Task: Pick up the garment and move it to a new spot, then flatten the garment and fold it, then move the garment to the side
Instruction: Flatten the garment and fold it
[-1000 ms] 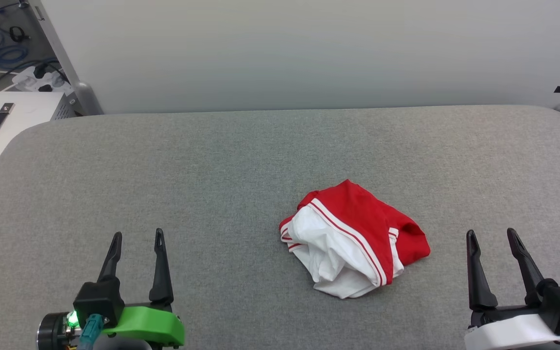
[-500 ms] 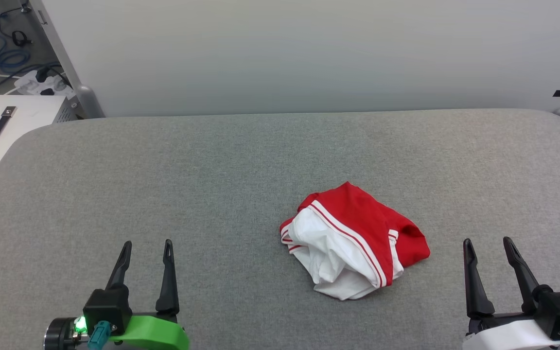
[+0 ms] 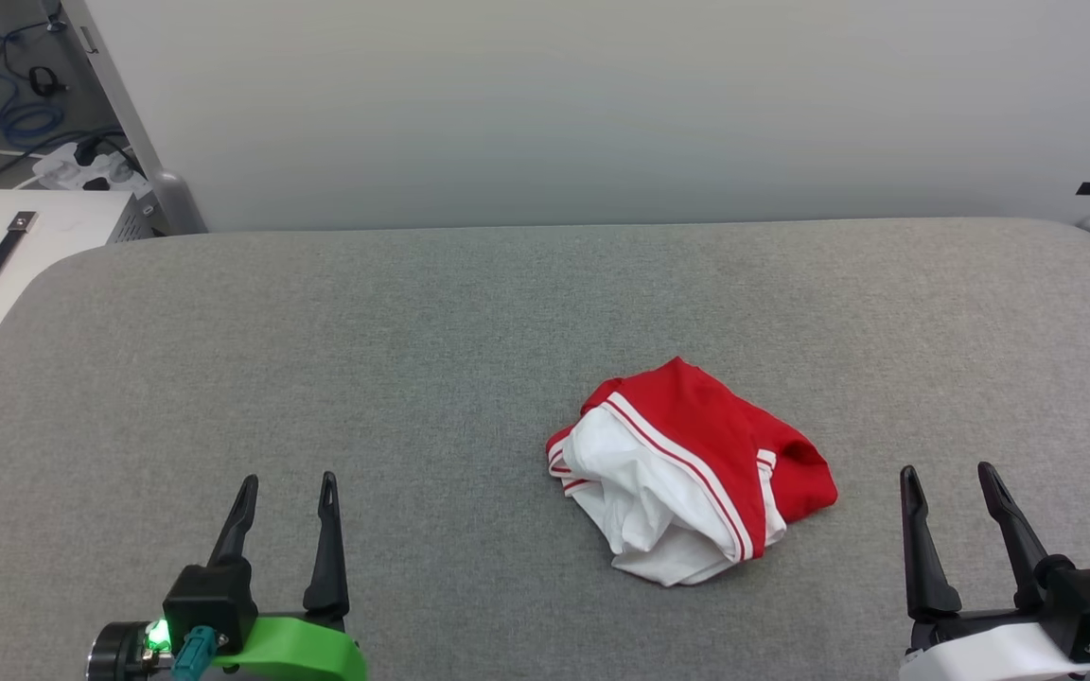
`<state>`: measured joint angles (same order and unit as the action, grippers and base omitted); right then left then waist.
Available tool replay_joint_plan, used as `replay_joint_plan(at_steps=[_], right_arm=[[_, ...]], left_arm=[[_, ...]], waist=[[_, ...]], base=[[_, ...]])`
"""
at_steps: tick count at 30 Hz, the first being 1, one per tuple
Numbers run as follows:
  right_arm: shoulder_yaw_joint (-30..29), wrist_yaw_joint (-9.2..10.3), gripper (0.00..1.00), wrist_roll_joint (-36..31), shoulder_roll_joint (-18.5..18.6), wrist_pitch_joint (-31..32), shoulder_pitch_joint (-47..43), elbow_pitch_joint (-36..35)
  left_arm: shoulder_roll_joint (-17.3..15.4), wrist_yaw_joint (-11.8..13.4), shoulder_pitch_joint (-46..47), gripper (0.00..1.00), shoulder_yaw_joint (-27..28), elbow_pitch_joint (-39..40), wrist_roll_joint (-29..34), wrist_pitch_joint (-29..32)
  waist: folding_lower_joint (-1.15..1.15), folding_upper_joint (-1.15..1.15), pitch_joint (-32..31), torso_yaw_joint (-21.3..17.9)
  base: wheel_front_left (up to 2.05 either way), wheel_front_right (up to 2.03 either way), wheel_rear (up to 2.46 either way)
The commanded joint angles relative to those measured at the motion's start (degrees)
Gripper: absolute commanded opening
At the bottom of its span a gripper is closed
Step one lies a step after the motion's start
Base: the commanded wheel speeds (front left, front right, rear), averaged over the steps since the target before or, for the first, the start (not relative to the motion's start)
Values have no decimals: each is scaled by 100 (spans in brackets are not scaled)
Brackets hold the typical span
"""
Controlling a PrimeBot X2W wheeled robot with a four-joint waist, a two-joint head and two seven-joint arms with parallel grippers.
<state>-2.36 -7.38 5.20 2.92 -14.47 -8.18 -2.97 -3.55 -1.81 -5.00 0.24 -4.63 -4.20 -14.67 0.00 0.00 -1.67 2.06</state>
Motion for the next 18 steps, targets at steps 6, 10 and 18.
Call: replay_joint_plan(at_steps=[6,10,18], right_arm=[[-27,-11,100,-33,-4,-52,19,-40],[-27,-11,100,-46,-4,-52,131,-78],[-47,-11,100,-30,-4,-52,442,-106]], left_arm=[[46,-270,511,100,-219,420,136,-32],[-38,-492,1258,100,-801,375,179,-33],[-560,-565,3420,100,-2886,-446,-399,357]], waist=[[0,0,175,18],[0,0,384,25],[0,0,927,-73]], base=[[0,0,0],[0,0,0],[0,0,0]])
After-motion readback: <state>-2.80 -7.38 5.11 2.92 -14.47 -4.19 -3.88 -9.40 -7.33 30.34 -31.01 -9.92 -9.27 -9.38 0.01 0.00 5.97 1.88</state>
